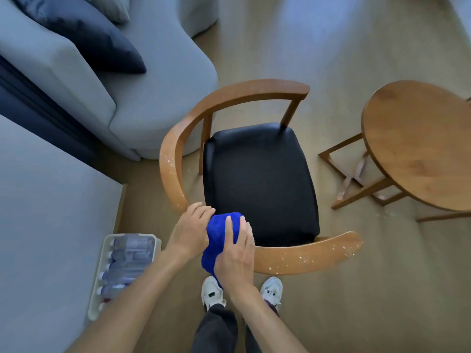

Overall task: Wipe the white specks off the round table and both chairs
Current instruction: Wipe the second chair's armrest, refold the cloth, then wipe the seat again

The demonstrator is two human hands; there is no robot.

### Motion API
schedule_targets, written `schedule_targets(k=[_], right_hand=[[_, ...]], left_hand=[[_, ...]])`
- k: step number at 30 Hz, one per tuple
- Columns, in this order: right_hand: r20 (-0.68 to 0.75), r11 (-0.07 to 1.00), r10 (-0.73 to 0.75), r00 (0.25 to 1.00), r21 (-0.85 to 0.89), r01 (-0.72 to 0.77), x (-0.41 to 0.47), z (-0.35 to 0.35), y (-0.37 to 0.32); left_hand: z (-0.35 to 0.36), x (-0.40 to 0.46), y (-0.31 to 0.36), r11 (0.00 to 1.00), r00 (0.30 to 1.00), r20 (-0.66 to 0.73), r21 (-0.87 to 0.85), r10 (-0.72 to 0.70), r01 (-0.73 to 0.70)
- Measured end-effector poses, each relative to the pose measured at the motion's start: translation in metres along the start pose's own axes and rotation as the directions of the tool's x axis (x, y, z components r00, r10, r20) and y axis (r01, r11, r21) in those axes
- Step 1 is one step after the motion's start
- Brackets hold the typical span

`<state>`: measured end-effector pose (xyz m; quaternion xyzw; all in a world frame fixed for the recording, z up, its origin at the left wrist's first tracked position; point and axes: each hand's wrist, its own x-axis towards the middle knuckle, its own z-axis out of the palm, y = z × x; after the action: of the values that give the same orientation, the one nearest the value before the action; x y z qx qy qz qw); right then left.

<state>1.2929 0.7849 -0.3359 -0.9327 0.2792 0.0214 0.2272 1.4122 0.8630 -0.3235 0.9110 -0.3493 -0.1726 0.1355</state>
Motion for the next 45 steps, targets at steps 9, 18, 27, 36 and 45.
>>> schedule_targets(k=[9,18,27,36,45], right_hand=[[-0.031,0.960,-0.233,0.972,-0.166,0.225,0.004,0.031,0.031],[-0.066,0.886,-0.424,0.903,-0.238,0.398,0.008,-0.049,0.207],[-0.293,0.991,0.016,0.956,-0.125,-0.055,0.035,-0.071,0.237],[-0.197,0.953,-0.285,0.938,-0.166,0.255,-0.001,-0.015,0.138],[-0.242,0.992,0.082,0.967,0.115,-0.056,0.060,-0.110,0.319]], left_hand=[[0.040,-0.002,0.007,0.960,0.924,-0.275,0.164,0.265,-0.226],[0.076,0.013,0.042,0.976,0.995,0.001,0.191,0.103,-0.101],[0.086,0.012,0.046,0.982,1.000,0.004,0.185,0.021,-0.022],[0.085,0.014,0.048,0.973,1.000,0.007,0.231,0.013,-0.014],[0.090,0.013,0.049,0.969,0.997,-0.067,0.245,0.034,-0.017]])
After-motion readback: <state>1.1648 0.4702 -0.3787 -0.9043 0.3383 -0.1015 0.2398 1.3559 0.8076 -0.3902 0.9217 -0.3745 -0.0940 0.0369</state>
